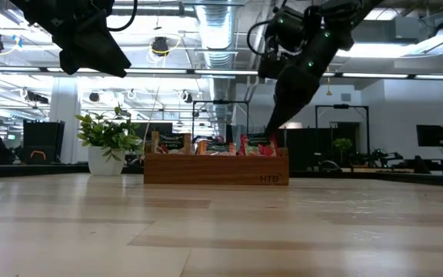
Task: Pick & Place Tea
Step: Put the red tea bag into the right section of the wooden organizer, then return to Home Position
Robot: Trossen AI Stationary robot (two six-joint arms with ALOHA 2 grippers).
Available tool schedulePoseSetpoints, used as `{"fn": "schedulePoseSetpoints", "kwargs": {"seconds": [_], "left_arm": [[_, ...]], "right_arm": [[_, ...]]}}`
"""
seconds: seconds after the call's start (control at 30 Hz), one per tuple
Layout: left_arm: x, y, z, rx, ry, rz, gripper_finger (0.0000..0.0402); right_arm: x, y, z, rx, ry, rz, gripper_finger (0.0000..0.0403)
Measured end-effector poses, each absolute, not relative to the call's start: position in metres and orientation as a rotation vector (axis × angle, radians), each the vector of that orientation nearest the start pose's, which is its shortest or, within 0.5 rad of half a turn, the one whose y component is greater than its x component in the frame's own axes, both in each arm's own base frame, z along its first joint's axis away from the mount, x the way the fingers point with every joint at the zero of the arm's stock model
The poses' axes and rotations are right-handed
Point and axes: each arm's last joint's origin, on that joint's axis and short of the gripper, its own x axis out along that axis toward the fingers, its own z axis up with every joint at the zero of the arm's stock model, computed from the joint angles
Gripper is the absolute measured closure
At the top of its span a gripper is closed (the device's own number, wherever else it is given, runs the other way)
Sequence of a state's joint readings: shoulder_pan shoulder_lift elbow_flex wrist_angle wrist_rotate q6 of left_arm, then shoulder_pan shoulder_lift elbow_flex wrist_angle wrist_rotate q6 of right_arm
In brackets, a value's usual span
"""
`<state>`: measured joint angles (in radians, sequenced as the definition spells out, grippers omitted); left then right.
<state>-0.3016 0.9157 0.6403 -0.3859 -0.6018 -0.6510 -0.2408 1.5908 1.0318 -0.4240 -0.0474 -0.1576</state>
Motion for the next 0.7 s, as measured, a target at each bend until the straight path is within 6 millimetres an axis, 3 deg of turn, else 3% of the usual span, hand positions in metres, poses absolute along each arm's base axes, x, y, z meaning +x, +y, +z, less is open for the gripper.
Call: {"fn": "schedulePoseSetpoints", "kwargs": {"seconds": [0.17, 0.37, 0.7], "left_arm": [[0.18, -0.039, 0.248, -0.337, 0.474, 0.466, 0.0266], [0.18, -0.039, 0.248, -0.338, 0.474, 0.465, 0.0266], [0.181, -0.039, 0.248, -0.339, 0.472, 0.456, 0.0266]], "right_arm": [[0.316, -0.076, 0.223, -0.085, 0.968, -0.121, 0.0327], [0.321, -0.081, 0.228, -0.101, 0.901, -0.167, 0.0328], [0.334, -0.08, 0.186, -0.08, 1.038, -0.168, 0.0367]]}}
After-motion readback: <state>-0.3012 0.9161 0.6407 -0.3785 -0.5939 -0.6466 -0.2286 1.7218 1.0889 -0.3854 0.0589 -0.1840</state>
